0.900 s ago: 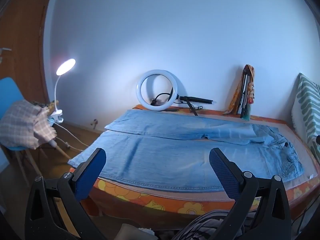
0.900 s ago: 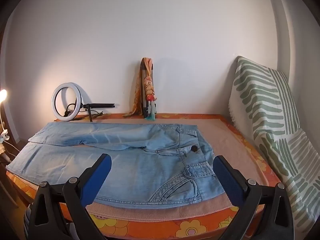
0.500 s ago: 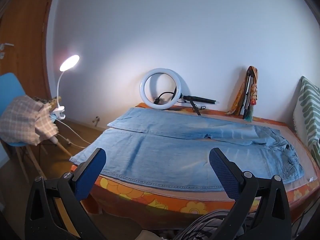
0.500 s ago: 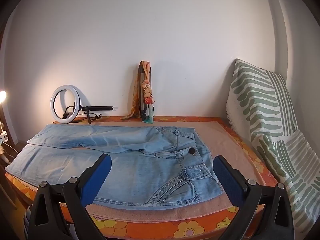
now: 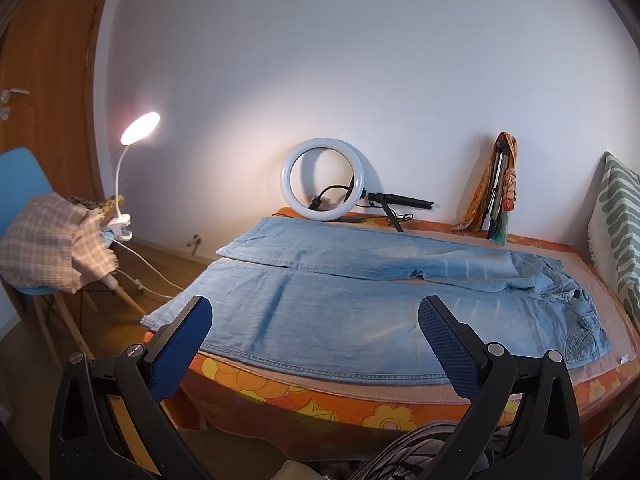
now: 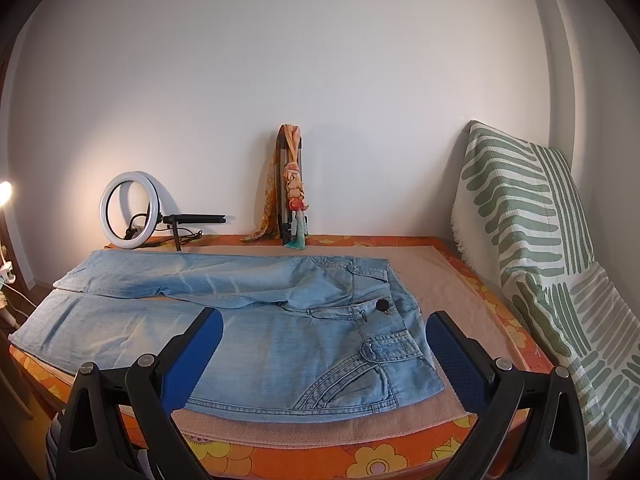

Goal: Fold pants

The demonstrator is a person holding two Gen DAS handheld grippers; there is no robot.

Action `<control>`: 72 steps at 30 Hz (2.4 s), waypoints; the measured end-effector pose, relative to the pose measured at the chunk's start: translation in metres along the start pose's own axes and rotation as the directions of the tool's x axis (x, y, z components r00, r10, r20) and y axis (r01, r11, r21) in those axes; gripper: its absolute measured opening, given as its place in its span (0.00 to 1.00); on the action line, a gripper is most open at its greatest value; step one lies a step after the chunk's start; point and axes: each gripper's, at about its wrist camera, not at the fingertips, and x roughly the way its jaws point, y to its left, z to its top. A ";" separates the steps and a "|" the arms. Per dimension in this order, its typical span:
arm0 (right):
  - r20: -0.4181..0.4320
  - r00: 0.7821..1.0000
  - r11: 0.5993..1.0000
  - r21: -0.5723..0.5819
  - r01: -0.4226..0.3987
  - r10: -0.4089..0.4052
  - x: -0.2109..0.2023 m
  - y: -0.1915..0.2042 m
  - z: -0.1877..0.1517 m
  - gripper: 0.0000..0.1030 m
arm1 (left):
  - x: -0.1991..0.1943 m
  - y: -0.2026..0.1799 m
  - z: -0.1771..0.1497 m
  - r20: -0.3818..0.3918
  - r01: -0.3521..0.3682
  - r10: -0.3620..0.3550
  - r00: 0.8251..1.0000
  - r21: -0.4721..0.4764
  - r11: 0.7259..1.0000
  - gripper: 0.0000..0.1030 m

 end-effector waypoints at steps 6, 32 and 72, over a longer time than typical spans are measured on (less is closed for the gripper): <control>0.003 1.000 1.000 -0.002 0.000 0.000 0.000 0.001 -0.001 1.00 | -0.001 0.000 -0.001 0.004 -0.004 0.004 1.000 -0.001 1.000 1.00; 0.011 1.000 1.000 0.002 -0.006 0.006 -0.002 0.003 -0.003 1.00 | -0.001 -0.001 -0.001 0.006 -0.006 0.006 1.000 0.002 1.000 1.00; 0.012 0.999 0.999 -0.025 -0.046 0.047 0.010 0.004 0.009 1.00 | 0.013 -0.006 0.004 0.003 -0.054 0.054 0.999 0.054 0.997 1.00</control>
